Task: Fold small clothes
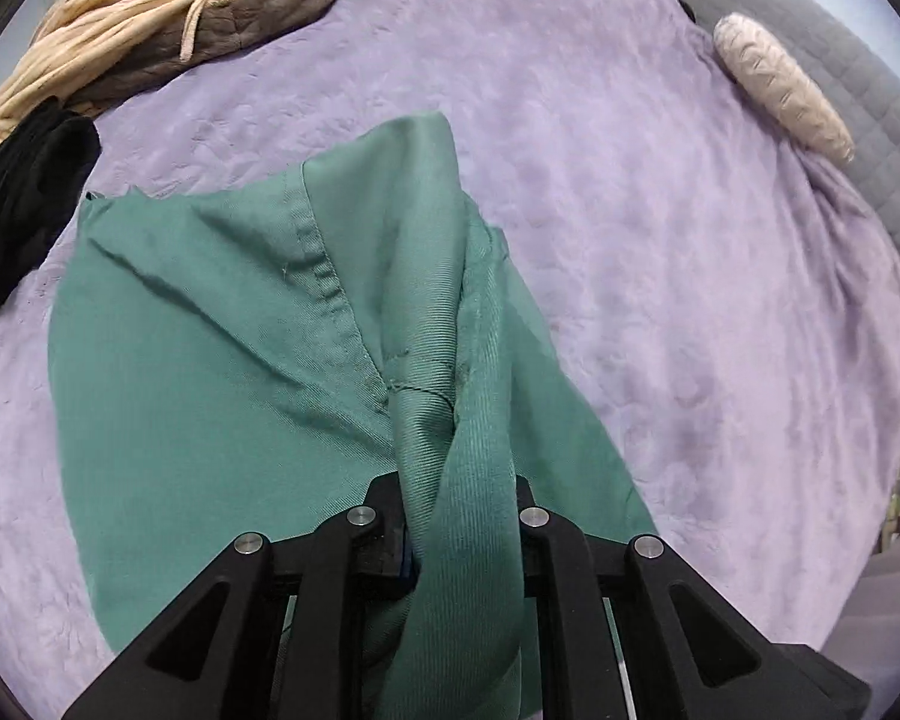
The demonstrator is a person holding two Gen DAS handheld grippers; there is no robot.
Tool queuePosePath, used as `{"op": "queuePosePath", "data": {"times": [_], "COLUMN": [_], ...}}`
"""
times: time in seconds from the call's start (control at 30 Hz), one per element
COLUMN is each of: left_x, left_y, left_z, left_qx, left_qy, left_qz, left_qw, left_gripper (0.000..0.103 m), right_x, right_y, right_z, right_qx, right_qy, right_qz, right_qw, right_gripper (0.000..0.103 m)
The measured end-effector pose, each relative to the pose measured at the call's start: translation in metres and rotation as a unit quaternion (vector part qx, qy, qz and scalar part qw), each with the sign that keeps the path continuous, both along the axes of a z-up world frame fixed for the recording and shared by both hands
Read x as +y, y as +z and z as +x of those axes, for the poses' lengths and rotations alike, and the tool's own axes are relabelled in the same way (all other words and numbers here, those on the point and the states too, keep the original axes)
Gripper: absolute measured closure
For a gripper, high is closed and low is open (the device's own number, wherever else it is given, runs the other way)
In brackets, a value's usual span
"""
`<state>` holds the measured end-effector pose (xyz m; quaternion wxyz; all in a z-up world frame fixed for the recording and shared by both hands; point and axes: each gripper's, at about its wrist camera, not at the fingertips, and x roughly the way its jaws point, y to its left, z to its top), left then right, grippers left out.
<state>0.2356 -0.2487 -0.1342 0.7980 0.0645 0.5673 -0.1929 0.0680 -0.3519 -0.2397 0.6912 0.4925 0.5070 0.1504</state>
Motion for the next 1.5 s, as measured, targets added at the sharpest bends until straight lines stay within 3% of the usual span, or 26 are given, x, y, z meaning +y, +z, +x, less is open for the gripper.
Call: {"op": "queuePosePath", "data": {"times": [0.07,0.1,0.17,0.2,0.33,0.4,0.43,0.47,0.5,0.53,0.7,0.77,0.9,1.03,1.13,1.2,1.3,1.33,1.37,1.4,1.43,1.5], "left_x": [-0.008,-0.01,-0.014,-0.017,-0.034,-0.026,-0.021,-0.011,0.0,0.01,0.076,0.104,0.151,0.168,0.168,0.17,0.175,0.177,0.179,0.181,0.183,0.186], "left_y": [-0.008,-0.008,0.001,0.008,0.034,0.05,0.056,0.063,0.068,0.072,0.075,0.067,0.046,0.037,0.035,0.03,0.023,0.022,0.02,0.019,0.017,0.015], "left_z": [-0.006,-0.008,-0.012,-0.014,-0.019,-0.02,-0.018,-0.017,-0.017,-0.016,-0.01,-0.01,-0.018,-0.026,-0.029,-0.032,-0.038,-0.041,-0.043,-0.044,-0.046,-0.048], "left_qx": [-0.01,-0.01,-0.014,-0.02,-0.033,-0.036,-0.039,-0.046,-0.053,-0.06,-0.085,-0.083,-0.066,-0.058,-0.065,-0.062,-0.054,-0.055,-0.054,-0.053,-0.05,-0.044], "left_qy": [-0.005,-0.006,-0.007,-0.013,-0.039,-0.03,-0.023,-0.012,-0.002,0.008,0.069,0.096,0.146,0.16,0.161,0.169,0.182,0.186,0.189,0.193,0.197,0.204], "left_qz": [0.018,0.012,-0.016,-0.032,-0.068,-0.099,-0.108,-0.114,-0.114,-0.11,-0.061,-0.041,-0.014,-0.011,0.0,0.003,0.008,0.008,0.009,0.01,0.012,0.012], "left_qw": [0.9998,0.9999,0.9997,0.9992,0.9964,0.994,0.9932,0.9924,0.9921,0.9921,0.9921,0.991,0.987,0.9854,0.9848,0.9836,0.9817,0.981,0.9804,0.9798,0.9791,0.9778], "left_gripper": [0.072,0.067,0.045,0.043,0.042,0.042,0.042,0.042,0.042,0.042,0.042,0.042,0.042,0.042,0.042,0.042,0.042,0.042,0.042,0.042,0.042,0.042], "right_x": [-0.009,-0.012,-0.02,-0.023,-0.037,-0.042,-0.046,-0.049,-0.053,-0.056,-0.053,-0.061,-0.058,-0.051,-0.037,-0.031,-0.016,-0.01,-0.006,-0.005,-0.007,-0.013], "right_y": [-0.003,-0.004,-0.003,-0.003,0.007,0.016,0.019,0.022,0.026,0.028,0.028,0.05,0.065,0.111,0.122,0.113,0.089,0.076,0.065,0.06,0.063,0.089], "right_z": [-0.004,-0.005,-0.011,-0.011,-0.01,-0.006,-0.005,-0.002,0.004,0.011,0.05,0.055,0.074,0.082,0.115,0.141,0.17,0.178,0.184,0.187,0.186,0.182], "right_qx": [0.001,0.001,-0.001,-0.002,-0.013,-0.027,-0.033,-0.039,-0.046,-0.055,-0.057,-0.06,-0.05,-0.113,-0.121,-0.115,-0.08,-0.058,-0.038,-0.03,-0.038,-0.096], "right_qy": [-0.01,-0.014,-0.02,-0.023,-0.035,-0.042,-0.043,-0.044,-0.046,-0.047,-0.041,-0.029,-0.02,-0.009,0.038,0.059,0.11,0.126,0.135,0.135,0.129,0.115], "right_qz": [0.003,0.003,0.004,0.004,-0.003,-0.003,-0.003,-0.002,0.0,0.006,0.024,0.022,-0.026,-0.145,-0.178,-0.168,-0.181,-0.194,-0.194,-0.183,-0.179,-0.197], "right_qw": [1.0,1.0,1.0,1.0,0.999,0.999,0.999,0.998,0.998,0.997,0.997,0.998,0.998,0.983,0.976,0.977,0.974,0.971,0.971,0.973,0.975,0.969], "right_gripper": [0.09,0.09,0.09,0.09,0.09,0.088,0.072,0.042,0.028,0.022,0.022,0.022,0.022,0.024,0.029,0.036,0.049,0.059,0.087,0.096,0.096,0.097]}}
